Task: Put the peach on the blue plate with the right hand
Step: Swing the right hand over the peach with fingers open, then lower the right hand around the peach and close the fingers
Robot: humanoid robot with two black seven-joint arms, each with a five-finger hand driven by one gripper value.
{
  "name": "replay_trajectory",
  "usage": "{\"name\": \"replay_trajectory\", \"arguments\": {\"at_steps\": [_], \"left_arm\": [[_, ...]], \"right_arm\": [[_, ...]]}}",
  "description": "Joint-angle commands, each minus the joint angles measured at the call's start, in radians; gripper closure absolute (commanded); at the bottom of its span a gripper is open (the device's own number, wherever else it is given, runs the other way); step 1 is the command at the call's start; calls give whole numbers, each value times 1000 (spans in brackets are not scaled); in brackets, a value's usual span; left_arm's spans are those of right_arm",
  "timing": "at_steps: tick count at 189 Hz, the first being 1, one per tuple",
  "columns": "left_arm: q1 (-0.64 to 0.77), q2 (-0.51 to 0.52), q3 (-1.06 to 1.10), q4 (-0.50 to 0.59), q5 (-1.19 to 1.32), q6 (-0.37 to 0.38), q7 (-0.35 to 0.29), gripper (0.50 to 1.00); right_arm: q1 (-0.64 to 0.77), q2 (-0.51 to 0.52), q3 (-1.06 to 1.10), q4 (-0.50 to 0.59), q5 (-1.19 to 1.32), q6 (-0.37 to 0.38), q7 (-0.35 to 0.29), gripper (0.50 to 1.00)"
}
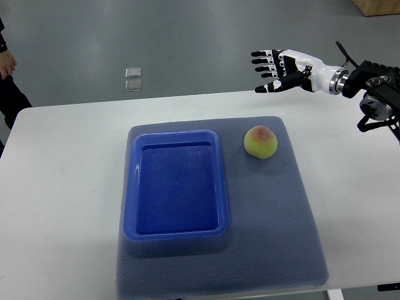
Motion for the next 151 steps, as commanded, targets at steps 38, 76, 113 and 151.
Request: {"name": "replay_trajectory", "arguments": {"at_steps": [38, 76, 113, 151], "left_arm": [[0, 0, 0, 0, -1, 1, 0, 500], [0, 0, 0, 0, -1, 0, 0, 500], [0, 0, 0, 0, -1, 0, 0, 500], [0, 0, -2, 0, -1, 0, 0, 500]], "right_arm": [[112, -104, -223, 222, -327, 24, 41, 574], [155, -127, -320, 349, -591, 14, 54, 574], [127, -90, -325, 354, -726, 7, 54, 579], [120, -70, -358, 330, -754, -85, 52, 579]]}}
